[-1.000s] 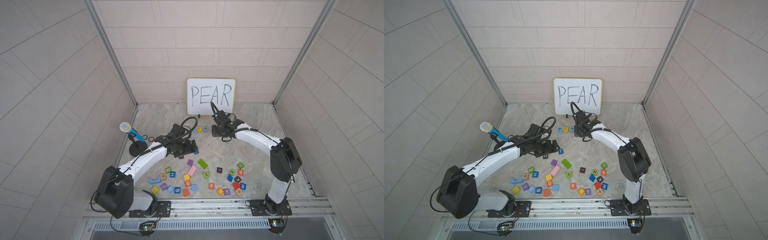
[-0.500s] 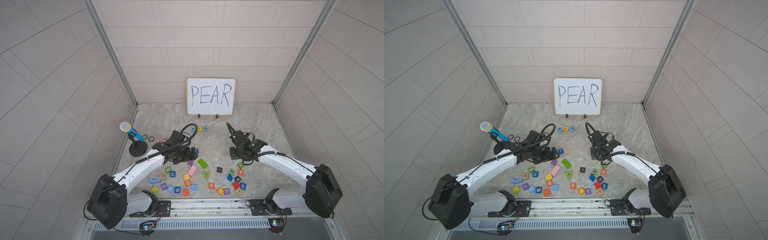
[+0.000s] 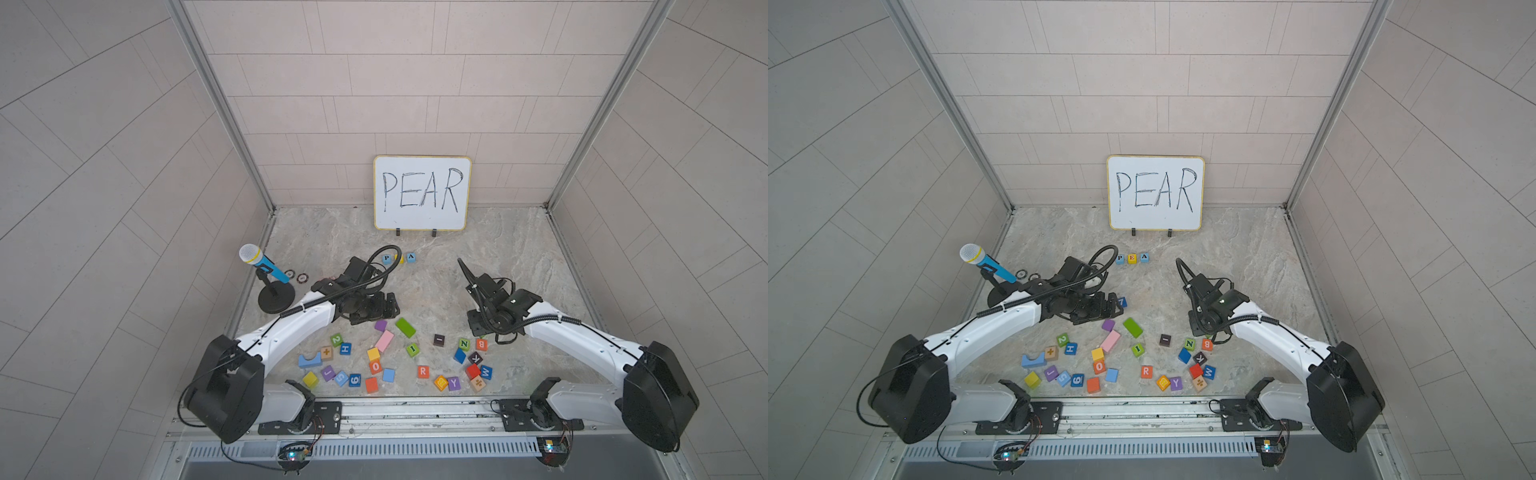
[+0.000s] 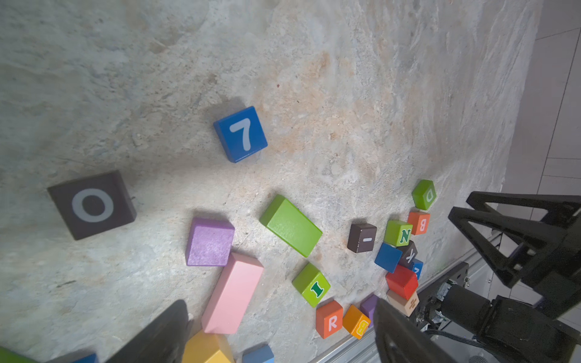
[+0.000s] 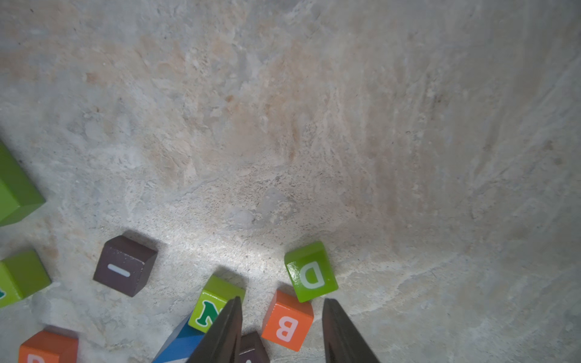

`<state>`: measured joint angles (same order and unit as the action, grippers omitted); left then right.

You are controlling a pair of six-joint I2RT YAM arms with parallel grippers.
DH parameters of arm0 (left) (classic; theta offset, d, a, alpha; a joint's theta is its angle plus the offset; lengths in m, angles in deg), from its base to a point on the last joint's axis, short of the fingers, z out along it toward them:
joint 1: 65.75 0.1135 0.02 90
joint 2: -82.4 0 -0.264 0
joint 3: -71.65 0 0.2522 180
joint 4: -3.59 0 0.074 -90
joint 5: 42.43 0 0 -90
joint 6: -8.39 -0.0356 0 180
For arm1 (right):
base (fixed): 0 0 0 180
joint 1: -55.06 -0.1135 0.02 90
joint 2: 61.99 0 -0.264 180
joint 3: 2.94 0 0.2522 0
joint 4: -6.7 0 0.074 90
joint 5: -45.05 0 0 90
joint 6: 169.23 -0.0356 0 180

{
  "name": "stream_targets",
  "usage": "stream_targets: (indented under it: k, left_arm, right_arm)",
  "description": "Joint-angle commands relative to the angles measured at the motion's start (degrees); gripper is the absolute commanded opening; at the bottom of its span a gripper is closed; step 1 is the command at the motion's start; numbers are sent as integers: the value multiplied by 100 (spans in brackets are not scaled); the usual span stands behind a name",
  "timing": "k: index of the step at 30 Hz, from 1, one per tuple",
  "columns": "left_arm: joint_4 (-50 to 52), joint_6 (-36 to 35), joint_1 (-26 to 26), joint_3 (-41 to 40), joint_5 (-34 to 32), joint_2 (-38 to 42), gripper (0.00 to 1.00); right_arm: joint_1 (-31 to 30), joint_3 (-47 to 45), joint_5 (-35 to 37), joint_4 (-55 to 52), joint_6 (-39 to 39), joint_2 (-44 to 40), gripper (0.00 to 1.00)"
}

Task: Spell the uppercase word “pear” with letter blocks
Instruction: Pick up the letter block from the center of the board.

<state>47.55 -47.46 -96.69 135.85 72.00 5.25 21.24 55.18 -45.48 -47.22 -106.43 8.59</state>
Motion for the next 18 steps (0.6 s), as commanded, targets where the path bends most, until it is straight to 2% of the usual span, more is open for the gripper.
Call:
stream_targets:
  k: [1, 6, 11, 15, 18]
  left_arm:
    - [68, -138, -25, 138, 80, -82, 95]
    - [330, 10, -25, -178, 26, 140, 95]
    - [794, 102, -22, -467, -200, 635, 95]
    - [1012, 182, -22, -674, -318, 1029, 95]
    - [1075, 261, -22, -848, -322, 1249, 95]
  right_arm:
    - [-215, -78, -410, 47, 95, -272, 46]
    - [-1031, -285, -780, 525, 296, -431, 46]
    - [-2094, -223, -446, 806, 330, -273, 46]
    - [-2630, -169, -382, 911, 4, 36, 46]
    - [-3158, -236, -226, 1152, 73, 246, 46]
